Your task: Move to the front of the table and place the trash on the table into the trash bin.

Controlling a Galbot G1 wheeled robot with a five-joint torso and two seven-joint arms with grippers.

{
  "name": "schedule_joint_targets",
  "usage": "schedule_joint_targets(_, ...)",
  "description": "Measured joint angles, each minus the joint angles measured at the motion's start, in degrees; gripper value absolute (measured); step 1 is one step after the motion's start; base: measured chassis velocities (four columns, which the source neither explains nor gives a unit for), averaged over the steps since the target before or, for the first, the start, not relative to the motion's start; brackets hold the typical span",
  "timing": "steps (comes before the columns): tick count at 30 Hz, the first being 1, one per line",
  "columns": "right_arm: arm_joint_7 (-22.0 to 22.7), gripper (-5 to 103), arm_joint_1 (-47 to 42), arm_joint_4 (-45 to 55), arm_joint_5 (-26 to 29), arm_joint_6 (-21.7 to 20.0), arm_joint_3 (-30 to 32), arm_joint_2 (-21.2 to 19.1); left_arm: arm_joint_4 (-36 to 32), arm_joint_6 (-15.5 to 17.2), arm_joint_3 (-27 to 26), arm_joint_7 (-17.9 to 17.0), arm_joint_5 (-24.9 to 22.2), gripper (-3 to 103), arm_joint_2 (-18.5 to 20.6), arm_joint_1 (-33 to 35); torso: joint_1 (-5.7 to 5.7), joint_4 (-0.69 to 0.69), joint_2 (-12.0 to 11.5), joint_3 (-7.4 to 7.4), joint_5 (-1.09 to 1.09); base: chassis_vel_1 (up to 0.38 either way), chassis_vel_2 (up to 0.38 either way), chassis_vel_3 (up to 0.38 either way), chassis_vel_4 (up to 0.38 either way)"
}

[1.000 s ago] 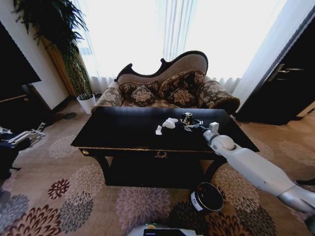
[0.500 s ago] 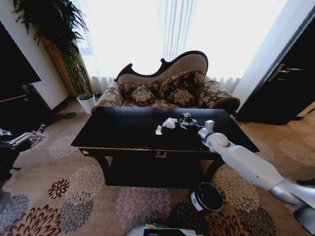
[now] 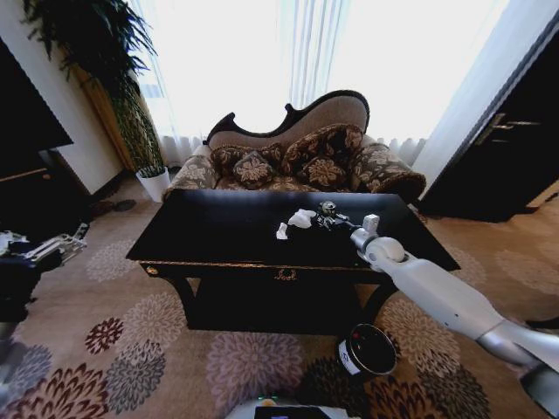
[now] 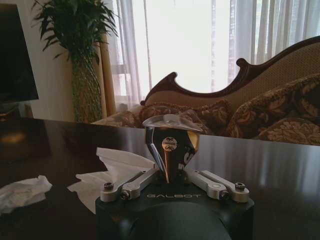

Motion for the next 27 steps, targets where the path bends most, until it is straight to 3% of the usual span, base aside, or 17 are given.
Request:
schedule_joint_targets(11,-1.5,0,-4.1,2.4,1.1,1.0,3.9,-1.3,-0.2,0.0,-0.2,0.0,-0.2,100,0.6,-0.1,0.00,0.00,0.0,0.00,0.01,0.000,0.000,0.000,0.000)
schedule_joint_targets(20,-4.5,0,-15.2,8.3,5.2,3.2,17.7,-2.8,0.1,-0.1,1.3,0.0,-0.4,100,0.5,-1.3,0.00,0.00,0.0,0.00,-0.01,0.000,0.000,0.000,0.000)
schedule_joint_targets(24,-7.5,0,-29.1,11.9,4.8,4.3,29.7,-3.0,0.0,-0.1,2.0,0.0,-0.4,100,0.5,-1.8,0.00,-0.02,0.0,0.00,0.02,0.000,0.000,0.000,0.000)
schedule_joint_targets(25,-7.5,0,-29.1,11.9,4.8,4.3,29.7,-3.0,0.0,-0.1,2.0,0.0,-0.4,100,0.5,-1.8,0.00,-0.02,0.0,0.00,0.02,0.000,0.000,0.000,0.000)
schedule_joint_targets(27,-8.7,0,-35.7,13.9,4.0,4.7,37.3,-2.2,0.2,-0.1,2.5,0.0,-0.4,100,0.6,-2.3,-0.01,-0.01,0.0,-0.01,0.01,0.000,0.000,0.000,0.000)
